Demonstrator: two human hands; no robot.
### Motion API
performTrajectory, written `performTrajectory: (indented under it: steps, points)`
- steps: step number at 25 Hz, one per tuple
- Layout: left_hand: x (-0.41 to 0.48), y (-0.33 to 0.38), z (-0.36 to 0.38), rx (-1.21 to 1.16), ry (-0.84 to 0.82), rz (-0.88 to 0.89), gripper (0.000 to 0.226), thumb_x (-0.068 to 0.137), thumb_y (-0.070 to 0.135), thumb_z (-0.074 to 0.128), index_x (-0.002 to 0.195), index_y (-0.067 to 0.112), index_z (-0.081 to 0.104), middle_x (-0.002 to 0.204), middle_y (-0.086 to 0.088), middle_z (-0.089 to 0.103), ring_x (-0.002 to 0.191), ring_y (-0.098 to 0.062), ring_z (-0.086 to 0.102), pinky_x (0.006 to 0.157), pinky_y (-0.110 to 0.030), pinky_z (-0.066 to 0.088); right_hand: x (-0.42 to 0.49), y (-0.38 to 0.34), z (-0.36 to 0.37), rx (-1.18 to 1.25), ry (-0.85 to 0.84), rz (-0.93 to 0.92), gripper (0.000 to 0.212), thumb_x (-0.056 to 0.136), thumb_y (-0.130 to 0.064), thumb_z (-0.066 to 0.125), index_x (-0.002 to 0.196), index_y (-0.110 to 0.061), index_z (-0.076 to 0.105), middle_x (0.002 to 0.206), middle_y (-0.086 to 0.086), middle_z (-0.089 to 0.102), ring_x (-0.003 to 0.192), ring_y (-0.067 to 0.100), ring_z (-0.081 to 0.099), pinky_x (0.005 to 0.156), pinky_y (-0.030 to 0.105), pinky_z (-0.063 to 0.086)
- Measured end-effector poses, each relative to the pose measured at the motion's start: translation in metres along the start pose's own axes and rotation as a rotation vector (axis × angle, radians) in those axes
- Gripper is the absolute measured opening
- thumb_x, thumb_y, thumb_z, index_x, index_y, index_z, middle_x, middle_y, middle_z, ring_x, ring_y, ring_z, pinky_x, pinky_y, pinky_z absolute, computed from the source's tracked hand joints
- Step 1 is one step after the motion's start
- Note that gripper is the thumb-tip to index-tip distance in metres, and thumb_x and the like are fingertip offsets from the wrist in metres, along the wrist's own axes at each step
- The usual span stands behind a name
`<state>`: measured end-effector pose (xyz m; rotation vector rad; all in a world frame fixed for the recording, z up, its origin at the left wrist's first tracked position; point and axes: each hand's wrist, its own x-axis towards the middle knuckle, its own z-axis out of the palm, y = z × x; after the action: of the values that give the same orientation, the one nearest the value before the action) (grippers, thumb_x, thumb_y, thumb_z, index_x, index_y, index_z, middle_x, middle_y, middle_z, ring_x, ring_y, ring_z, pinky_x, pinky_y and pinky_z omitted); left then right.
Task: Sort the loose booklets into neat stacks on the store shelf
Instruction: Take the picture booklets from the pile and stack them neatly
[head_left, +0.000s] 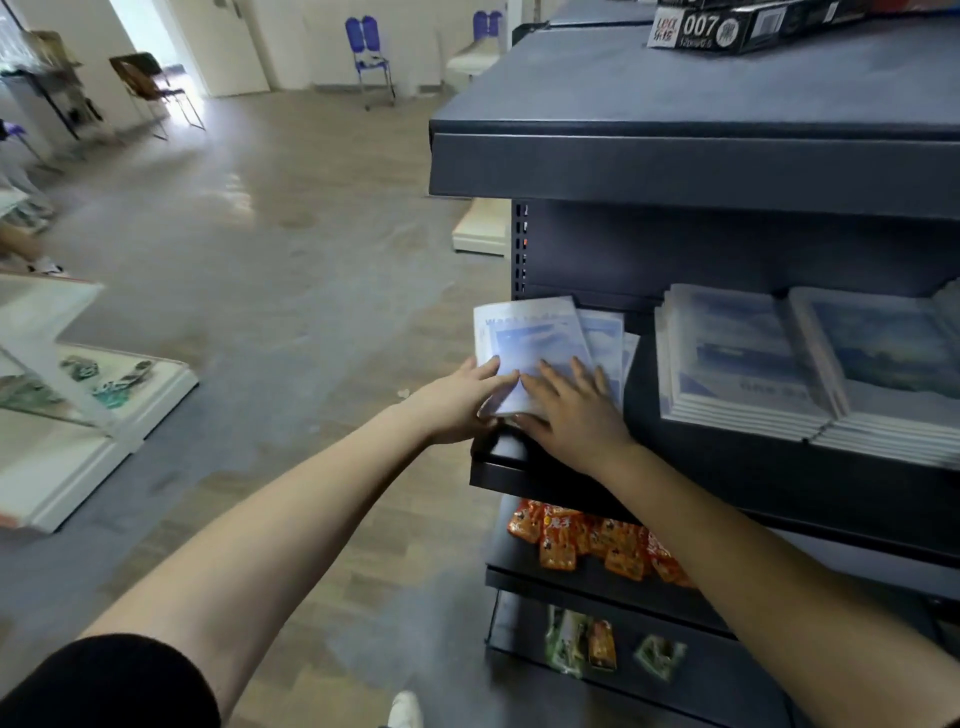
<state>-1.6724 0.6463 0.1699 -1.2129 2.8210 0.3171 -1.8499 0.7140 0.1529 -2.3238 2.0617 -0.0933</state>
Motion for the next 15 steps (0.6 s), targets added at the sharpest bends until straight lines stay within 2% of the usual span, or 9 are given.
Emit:
performTrajectory:
  steps: [2, 4, 6, 8, 12, 15]
  points:
    - [-0.001, 0.002, -0.007, 0.044, -0.015, 0.018, 0.060, 0.088, 0.025, 0.059, 0.142, 0.021, 0.033, 0.141, -0.009, 0.037, 0.126, -0.031, 0.037, 0.093, -0.040, 0.044, -0.001, -0.002, -0.002, 0.009, 0.015, 0.006, 0.063, 0.093, -0.061, 0.027, 0.147, -0.030, 0.021, 0.158, -0.001, 0.013, 0.144, 0.034, 0.005, 0.116, 0.053, 0.001]
    - [-0.002, 0.011, -0.014, 0.095, -0.003, 0.038, 0.048, 0.084, 0.018, 0.059, 0.130, 0.016, 0.046, 0.121, -0.010, 0.048, 0.110, -0.031, 0.047, 0.078, -0.036, 0.045, -0.003, -0.002, -0.003, 0.019, 0.036, 0.000, 0.062, 0.093, -0.059, 0.029, 0.146, -0.029, 0.023, 0.157, -0.001, 0.015, 0.144, 0.034, 0.006, 0.115, 0.053, 0.001]
    - [-0.002, 0.020, -0.017, 0.123, 0.019, 0.021, 0.032, 0.081, 0.012, 0.059, 0.113, 0.014, 0.054, 0.105, -0.009, 0.051, 0.098, -0.031, 0.052, 0.068, -0.034, 0.040, -0.006, -0.001, -0.003, 0.042, 0.044, -0.012, 0.059, 0.094, -0.055, 0.033, 0.145, -0.029, 0.026, 0.157, -0.001, 0.018, 0.144, 0.034, 0.008, 0.115, 0.054, 0.003]
    - [-0.004, 0.026, -0.017, 0.107, 0.030, 0.004, 0.025, 0.078, 0.006, 0.059, 0.101, 0.015, 0.059, 0.097, -0.007, 0.050, 0.092, -0.030, 0.050, 0.065, -0.033, 0.038, -0.009, 0.002, -0.003, 0.085, 0.063, -0.004, 0.054, 0.094, -0.050, 0.037, 0.144, -0.031, 0.029, 0.156, -0.003, 0.021, 0.143, 0.033, 0.010, 0.113, 0.056, 0.007]
    - [-0.011, 0.044, -0.020, -0.102, 0.116, -0.054, 0.045, 0.078, -0.002, 0.053, 0.117, 0.018, 0.063, 0.105, -0.007, 0.052, 0.093, -0.023, 0.042, 0.069, -0.027, 0.031, -0.021, 0.012, -0.004, 0.069, 0.190, -0.055, 0.048, 0.092, -0.037, 0.049, 0.139, -0.031, 0.040, 0.146, -0.002, 0.040, 0.134, 0.028, 0.031, 0.104, 0.050, 0.028]
    - [-0.024, 0.059, -0.018, -0.345, 0.308, -0.130, 0.042, 0.076, -0.002, 0.052, 0.110, 0.019, 0.066, 0.131, -0.007, 0.052, 0.112, -0.029, 0.052, 0.083, -0.031, 0.044, -0.028, 0.021, -0.014, 0.243, 0.325, -0.093, 0.042, 0.083, -0.023, 0.064, 0.125, -0.027, 0.059, 0.129, 0.002, 0.058, 0.117, 0.031, 0.050, 0.090, 0.047, 0.043]
